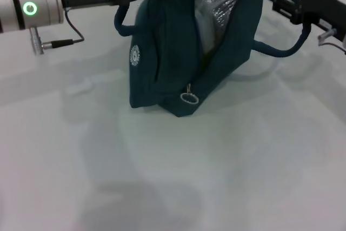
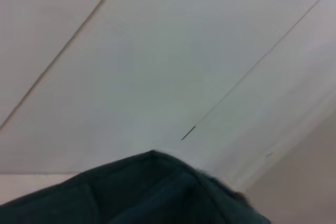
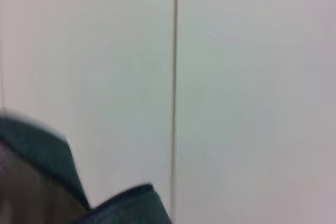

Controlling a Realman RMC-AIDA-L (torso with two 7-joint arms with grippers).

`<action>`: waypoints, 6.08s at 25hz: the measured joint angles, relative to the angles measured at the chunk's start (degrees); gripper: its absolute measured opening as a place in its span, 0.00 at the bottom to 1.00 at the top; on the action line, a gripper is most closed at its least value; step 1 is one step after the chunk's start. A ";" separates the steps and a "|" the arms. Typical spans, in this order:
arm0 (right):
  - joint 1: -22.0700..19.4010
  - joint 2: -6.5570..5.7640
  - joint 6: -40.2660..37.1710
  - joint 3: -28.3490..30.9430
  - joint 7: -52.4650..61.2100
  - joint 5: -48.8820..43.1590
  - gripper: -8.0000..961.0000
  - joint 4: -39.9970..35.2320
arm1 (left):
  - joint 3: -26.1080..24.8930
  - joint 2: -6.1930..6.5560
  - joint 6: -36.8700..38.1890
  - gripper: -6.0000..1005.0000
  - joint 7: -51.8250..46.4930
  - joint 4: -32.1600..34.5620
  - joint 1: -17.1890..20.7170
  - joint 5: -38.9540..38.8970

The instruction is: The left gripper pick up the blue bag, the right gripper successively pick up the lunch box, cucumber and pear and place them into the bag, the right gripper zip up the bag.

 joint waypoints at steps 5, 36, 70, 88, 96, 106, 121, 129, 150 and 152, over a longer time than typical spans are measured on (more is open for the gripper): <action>-4.29 0.01 -14.98 -0.65 -2.56 1.28 0.72 -0.58 | 0.07 0.32 1.54 0.09 0.37 -1.17 1.79 -0.01; -17.22 -2.70 -14.50 -7.44 31.71 -16.21 0.72 -22.51 | 0.06 -0.66 12.78 0.10 10.20 -11.91 6.84 -1.18; -22.88 -1.93 -44.92 15.67 27.83 -31.45 0.72 -18.34 | -0.14 -0.48 9.11 0.10 13.12 -14.55 6.91 -1.46; -19.46 -2.12 -69.01 17.38 28.69 -39.68 0.72 -19.75 | -0.33 -0.41 8.57 0.10 13.22 -14.41 6.85 -3.24; -11.03 -1.00 -62.08 6.45 31.57 -51.93 0.72 -13.25 | -0.33 -0.54 8.40 0.10 13.26 -14.43 6.65 -3.51; -6.33 -1.08 -47.08 -0.96 38.28 -54.57 0.72 -6.88 | -0.33 -0.65 8.37 0.10 13.44 -14.51 7.50 -5.52; -10.03 -1.80 -41.33 8.77 37.47 -54.53 0.72 -7.57 | -0.32 -0.66 8.37 0.10 13.95 -16.11 7.59 -5.93; -9.81 -1.29 -41.87 7.43 37.67 -55.46 0.72 -7.20 | -0.31 -0.68 8.37 0.10 14.15 -16.10 7.66 -5.93; -7.49 -0.01 -34.82 -3.52 35.72 -47.00 0.72 -6.69 | -0.06 -0.60 8.47 0.10 15.13 -17.25 7.12 -5.91; -7.16 -0.01 -33.75 -6.05 35.69 -45.36 0.72 -6.69 | -0.06 -0.56 8.46 0.10 15.17 -17.25 7.10 -5.90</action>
